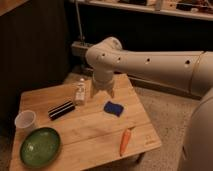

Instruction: Place the bottle in the ceramic bowl

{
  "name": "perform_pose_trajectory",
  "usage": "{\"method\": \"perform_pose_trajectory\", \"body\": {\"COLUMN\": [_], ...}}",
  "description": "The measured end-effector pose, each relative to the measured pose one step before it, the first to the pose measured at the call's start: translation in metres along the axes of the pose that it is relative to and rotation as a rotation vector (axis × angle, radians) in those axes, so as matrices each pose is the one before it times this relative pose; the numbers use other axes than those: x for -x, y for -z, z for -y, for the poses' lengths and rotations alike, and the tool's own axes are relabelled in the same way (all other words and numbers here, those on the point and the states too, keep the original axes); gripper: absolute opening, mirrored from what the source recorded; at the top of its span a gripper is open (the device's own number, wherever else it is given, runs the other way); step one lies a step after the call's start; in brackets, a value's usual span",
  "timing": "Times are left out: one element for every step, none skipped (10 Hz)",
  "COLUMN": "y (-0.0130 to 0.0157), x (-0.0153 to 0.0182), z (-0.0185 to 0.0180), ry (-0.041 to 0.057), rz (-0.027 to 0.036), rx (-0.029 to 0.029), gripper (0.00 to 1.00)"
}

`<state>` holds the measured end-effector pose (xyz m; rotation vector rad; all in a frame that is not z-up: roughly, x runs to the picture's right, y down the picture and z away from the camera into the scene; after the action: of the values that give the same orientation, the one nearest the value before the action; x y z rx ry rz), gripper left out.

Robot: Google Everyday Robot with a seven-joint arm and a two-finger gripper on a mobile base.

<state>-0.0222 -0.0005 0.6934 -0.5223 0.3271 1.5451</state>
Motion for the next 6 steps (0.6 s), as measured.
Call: {"method": "perform_pose_trajectory", "body": {"y": [-0.00093,-0.00338,-0.00632,-0.0086,-0.00477,-0.00716], "x": [0.02329,0.0175,0.01658,0.01944,0.0134,0.01292], "z": [-0.00409,-0.0066,-0.00949,0.0014,0.00247,-0.0023], "ry": [0.00887,0.01377,0.0211,0.01247,0.00611,0.00842], "rz": [0.0363,0.02561,0.01676,0.01471,0.0154,0.01702], "rx": [0.04263,0.03323,0.03149,0.01987,0.00682,0.00441], "gripper": [0.65,0.65,0.65,0.65,0.65,0.65]}}
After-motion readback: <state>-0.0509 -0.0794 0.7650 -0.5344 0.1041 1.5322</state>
